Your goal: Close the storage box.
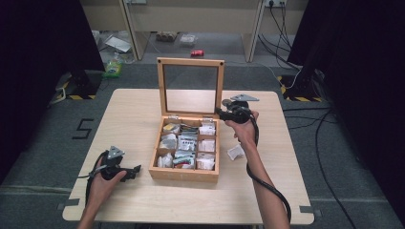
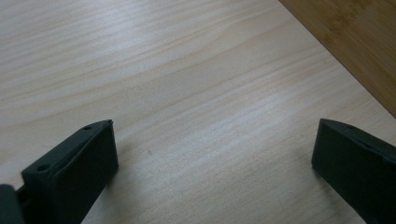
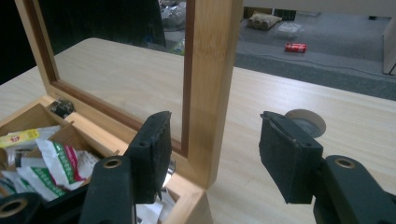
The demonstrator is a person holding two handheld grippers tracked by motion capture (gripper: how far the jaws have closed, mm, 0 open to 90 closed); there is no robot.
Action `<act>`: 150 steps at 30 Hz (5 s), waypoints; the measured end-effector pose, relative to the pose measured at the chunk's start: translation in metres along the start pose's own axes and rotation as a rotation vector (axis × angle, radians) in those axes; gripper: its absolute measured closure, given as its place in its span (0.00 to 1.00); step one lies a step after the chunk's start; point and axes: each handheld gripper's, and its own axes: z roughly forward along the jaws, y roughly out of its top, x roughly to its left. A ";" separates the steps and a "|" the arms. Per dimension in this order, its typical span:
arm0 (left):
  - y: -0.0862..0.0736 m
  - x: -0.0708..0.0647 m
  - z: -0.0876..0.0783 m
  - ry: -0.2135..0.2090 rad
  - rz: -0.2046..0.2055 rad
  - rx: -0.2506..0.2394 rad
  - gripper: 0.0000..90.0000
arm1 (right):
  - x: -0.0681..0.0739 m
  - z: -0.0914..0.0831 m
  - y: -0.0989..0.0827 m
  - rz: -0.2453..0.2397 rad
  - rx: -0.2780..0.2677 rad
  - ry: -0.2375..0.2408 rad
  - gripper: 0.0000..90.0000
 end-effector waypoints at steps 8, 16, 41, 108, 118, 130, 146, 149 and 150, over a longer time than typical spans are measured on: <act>-0.001 -0.001 -0.001 -0.001 0.001 0.000 0.00 | 0.003 0.013 0.004 0.014 -0.003 0.016 0.50; -0.001 -0.001 -0.001 -0.001 0.001 0.000 0.00 | 0.003 0.020 0.005 0.021 -0.034 0.043 0.52; -0.001 -0.001 -0.001 0.000 0.001 -0.001 0.00 | 0.007 0.018 0.009 -0.028 -0.053 0.051 0.57; -0.002 -0.002 -0.002 0.001 0.000 0.000 0.00 | 0.023 -0.033 -0.015 0.014 -0.085 0.123 0.61; -0.002 -0.002 -0.002 0.001 -0.001 0.000 0.00 | 0.025 -0.043 -0.019 0.007 -0.101 0.159 0.62; -0.002 -0.001 -0.002 0.001 0.002 0.000 0.00 | 0.027 -0.048 -0.029 -0.016 -0.082 0.173 0.62; -0.002 -0.002 -0.002 0.001 0.002 0.000 0.00 | 0.030 -0.053 -0.043 -0.020 -0.065 0.192 0.61; -0.002 -0.002 -0.002 0.001 0.001 0.000 0.00 | 0.031 -0.054 -0.045 -0.019 -0.061 0.196 0.61; -0.002 -0.002 -0.002 0.001 0.001 0.000 0.00 | 0.031 -0.054 -0.046 -0.015 -0.057 0.199 0.61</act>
